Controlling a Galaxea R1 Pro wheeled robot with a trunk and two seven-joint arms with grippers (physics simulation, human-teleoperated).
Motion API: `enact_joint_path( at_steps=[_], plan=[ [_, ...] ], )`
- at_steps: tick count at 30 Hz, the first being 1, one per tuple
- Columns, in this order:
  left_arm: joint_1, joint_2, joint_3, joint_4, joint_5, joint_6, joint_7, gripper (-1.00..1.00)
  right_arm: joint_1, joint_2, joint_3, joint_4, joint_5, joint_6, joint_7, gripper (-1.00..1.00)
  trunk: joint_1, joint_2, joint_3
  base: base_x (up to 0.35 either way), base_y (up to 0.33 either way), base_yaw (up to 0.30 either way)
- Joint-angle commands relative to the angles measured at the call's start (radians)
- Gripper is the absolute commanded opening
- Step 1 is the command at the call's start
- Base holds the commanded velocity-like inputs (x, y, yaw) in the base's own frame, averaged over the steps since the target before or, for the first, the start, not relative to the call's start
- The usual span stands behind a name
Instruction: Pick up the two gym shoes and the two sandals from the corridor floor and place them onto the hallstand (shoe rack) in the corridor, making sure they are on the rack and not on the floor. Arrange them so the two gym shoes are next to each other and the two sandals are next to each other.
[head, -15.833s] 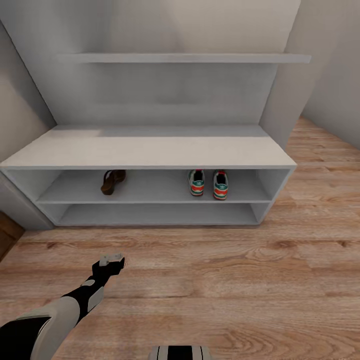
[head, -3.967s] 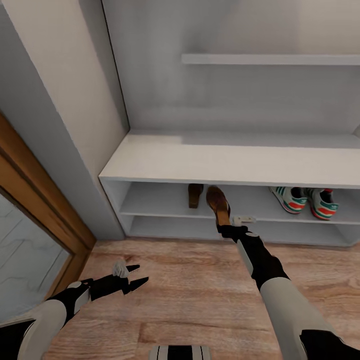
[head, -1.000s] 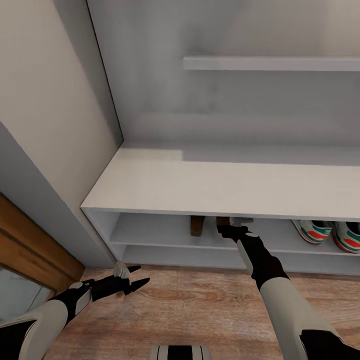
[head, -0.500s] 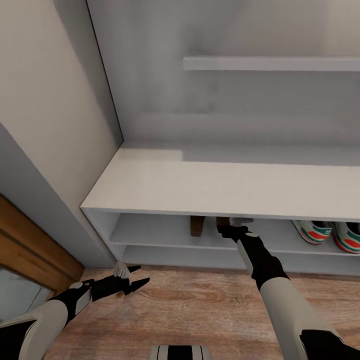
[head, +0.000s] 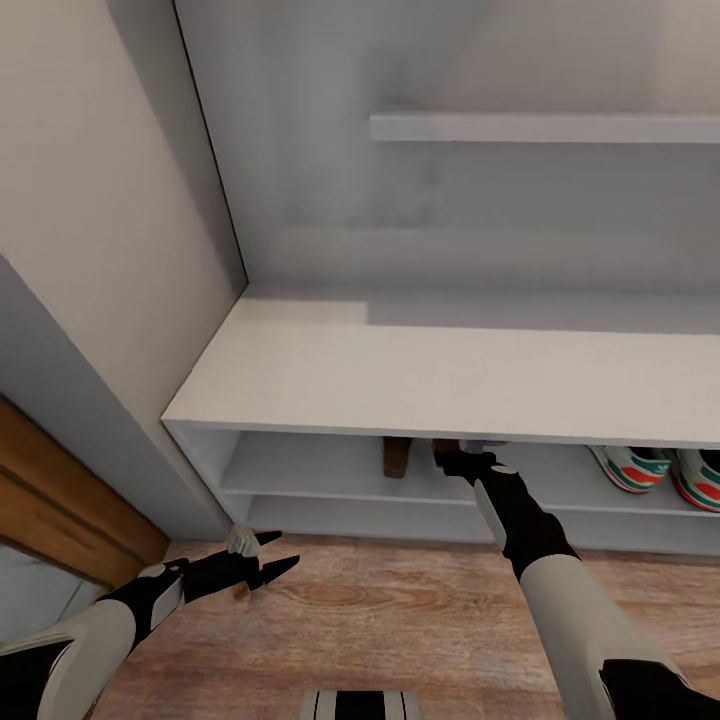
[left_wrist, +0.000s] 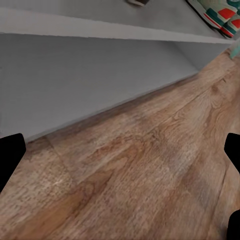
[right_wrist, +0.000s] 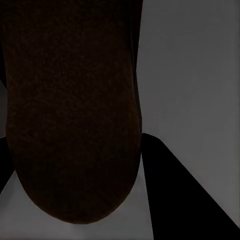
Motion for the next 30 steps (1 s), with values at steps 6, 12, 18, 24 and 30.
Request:
enact_joint_path(
  at_steps=[6, 12, 18, 24, 30],
  plan=[
    [0.000, 0.000, 0.007, 0.000, -0.007, -0.004, -0.002, 1.00, 0.000, 0.001, -0.003, -0.002, -0.002, 0.006, -0.001, -1.00, 0.000, 0.000, -0.001, 0.010, 0.005, 0.000],
    [0.000, 0.000, 0.007, 0.000, -0.007, -0.004, -0.002, 1.00, 0.000, 0.001, -0.003, -0.002, -0.002, 0.006, -0.001, -1.00, 0.000, 0.000, -0.001, 0.000, 0.000, 0.000],
    [0.000, 0.000, 0.007, 0.000, -0.007, -0.004, -0.002, 1.00, 0.000, 0.001, -0.003, -0.002, -0.002, 0.006, -0.001, -1.00, 0.000, 0.000, -0.001, 0.000, 0.000, 0.000],
    [0.000, 0.000, 0.007, 0.001, -0.007, -0.004, -0.002, 1.00, 0.000, 0.001, -0.003, -0.002, -0.001, 0.006, -0.001, -1.00, 0.000, 0.000, -0.001, 0.000, 0.000, 0.000],
    [0.000, 0.000, 0.007, 0.001, -0.007, -0.004, -0.002, 1.00, 0.000, 0.001, -0.003, -0.002, 0.000, 0.006, -0.001, 1.00, 0.000, 0.000, -0.001, 0.000, 0.000, 0.000]
  ],
)
